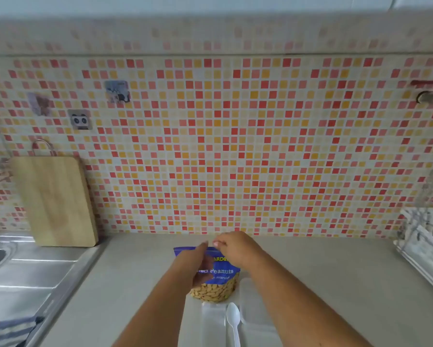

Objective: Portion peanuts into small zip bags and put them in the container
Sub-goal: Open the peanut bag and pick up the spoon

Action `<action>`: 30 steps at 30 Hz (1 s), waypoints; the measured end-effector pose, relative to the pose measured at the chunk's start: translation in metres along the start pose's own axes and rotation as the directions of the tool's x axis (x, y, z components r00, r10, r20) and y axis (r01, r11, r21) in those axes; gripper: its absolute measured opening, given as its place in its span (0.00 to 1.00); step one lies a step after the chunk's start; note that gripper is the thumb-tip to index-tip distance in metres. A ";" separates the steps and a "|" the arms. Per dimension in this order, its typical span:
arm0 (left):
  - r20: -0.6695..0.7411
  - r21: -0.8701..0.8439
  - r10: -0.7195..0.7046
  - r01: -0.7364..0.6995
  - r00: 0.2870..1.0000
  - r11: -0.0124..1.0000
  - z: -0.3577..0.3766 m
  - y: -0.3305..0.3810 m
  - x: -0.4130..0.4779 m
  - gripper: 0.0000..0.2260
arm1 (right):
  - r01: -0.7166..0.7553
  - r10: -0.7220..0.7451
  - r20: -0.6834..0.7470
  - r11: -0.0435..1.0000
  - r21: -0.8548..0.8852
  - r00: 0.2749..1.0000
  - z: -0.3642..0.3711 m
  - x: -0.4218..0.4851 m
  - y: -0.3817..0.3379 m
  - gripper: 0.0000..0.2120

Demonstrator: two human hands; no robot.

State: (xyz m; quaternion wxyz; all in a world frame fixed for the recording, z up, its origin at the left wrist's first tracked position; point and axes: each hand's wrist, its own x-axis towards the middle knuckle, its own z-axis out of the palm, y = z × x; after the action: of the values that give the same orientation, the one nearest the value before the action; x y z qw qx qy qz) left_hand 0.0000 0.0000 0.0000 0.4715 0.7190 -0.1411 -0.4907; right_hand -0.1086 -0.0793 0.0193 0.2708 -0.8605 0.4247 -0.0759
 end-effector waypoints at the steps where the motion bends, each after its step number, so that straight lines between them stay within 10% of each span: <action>1: 0.004 -0.019 -0.012 0.012 1.000 1.000 0.001 0.000 0.002 0.20 | -0.003 0.003 0.006 1.000 -0.017 1.000 0.001 0.004 0.001 0.14; 18: 0.091 -0.116 0.087 -0.076 0.992 0.990 -0.005 -0.011 0.004 0.12 | -0.203 0.159 0.229 0.962 0.181 0.960 -0.015 0.028 0.005 0.15; 30: -0.050 -0.216 0.075 -0.084 0.996 0.973 0.011 -0.011 0.006 0.10 | 0.018 -0.016 0.152 1.000 -0.011 0.988 -0.006 0.027 0.002 0.09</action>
State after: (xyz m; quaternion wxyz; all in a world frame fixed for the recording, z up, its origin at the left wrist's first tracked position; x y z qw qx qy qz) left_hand -0.0090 -0.0042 -0.0136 0.5695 0.6668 -0.1052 -0.4690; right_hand -0.0948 -0.1039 0.0208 0.2965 -0.8691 0.3958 -0.0099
